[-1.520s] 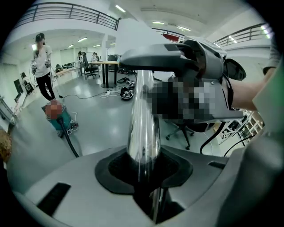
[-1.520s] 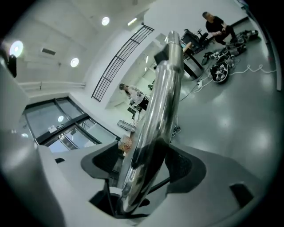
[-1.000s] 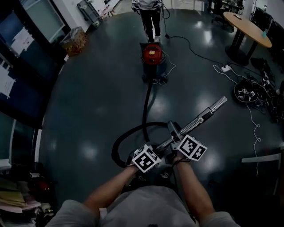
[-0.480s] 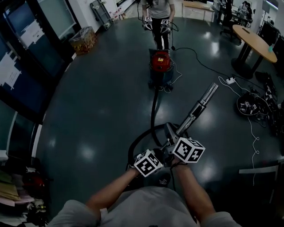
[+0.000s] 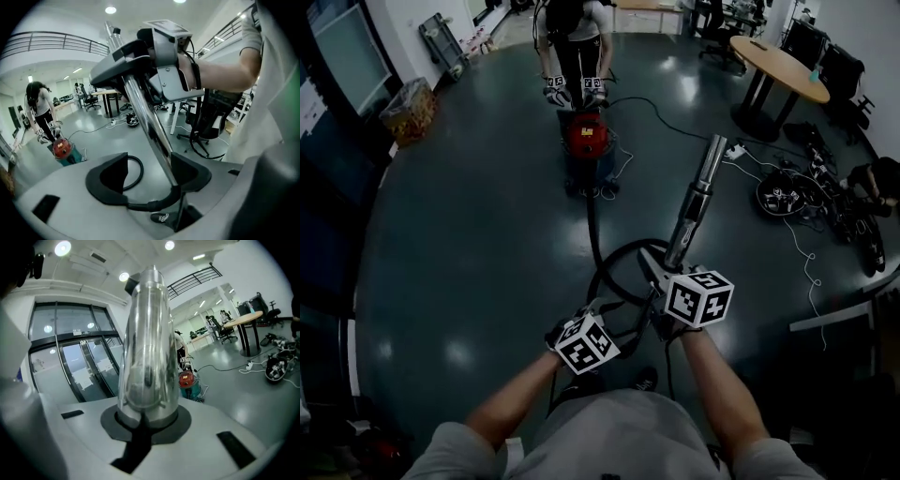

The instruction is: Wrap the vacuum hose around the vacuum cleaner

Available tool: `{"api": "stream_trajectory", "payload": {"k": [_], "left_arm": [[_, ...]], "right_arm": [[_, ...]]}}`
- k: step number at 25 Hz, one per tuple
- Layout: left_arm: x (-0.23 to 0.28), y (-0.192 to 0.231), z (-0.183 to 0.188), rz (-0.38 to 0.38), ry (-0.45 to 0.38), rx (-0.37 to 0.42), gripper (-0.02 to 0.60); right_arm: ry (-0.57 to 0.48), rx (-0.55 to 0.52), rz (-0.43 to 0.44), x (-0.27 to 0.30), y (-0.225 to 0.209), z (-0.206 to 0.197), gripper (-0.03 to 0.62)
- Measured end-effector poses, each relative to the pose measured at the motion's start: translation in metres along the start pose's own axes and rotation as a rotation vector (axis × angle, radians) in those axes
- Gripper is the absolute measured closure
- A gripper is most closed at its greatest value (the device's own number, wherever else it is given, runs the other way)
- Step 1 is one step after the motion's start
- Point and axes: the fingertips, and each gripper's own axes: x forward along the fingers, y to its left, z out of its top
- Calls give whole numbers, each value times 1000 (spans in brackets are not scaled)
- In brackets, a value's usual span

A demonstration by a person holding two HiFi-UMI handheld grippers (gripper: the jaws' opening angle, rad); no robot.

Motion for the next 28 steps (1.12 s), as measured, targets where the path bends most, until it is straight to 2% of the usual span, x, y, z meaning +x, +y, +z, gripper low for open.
{"api": "stream_trajectory", "payload": {"k": [3, 9, 14, 17, 24, 28], "left_arm": [[-19, 38, 1, 19, -19, 51, 302], [-65, 105, 23, 113, -116, 160, 302], [-98, 133, 40, 184, -147, 310, 302], [-110, 145, 49, 227, -142, 388, 302], [-124, 180, 56, 327, -82, 432, 302], [-122, 199, 64, 397, -14, 409, 302]], "right_arm": [[30, -53, -43, 16, 2, 2, 557], [118, -163, -107, 51, 10, -16, 557], [229, -279, -111, 78, 21, -34, 557], [295, -341, -81, 93, 28, -43, 557], [430, -458, 20, 123, 17, -55, 556], [538, -532, 56, 139, -4, -61, 556]]}}
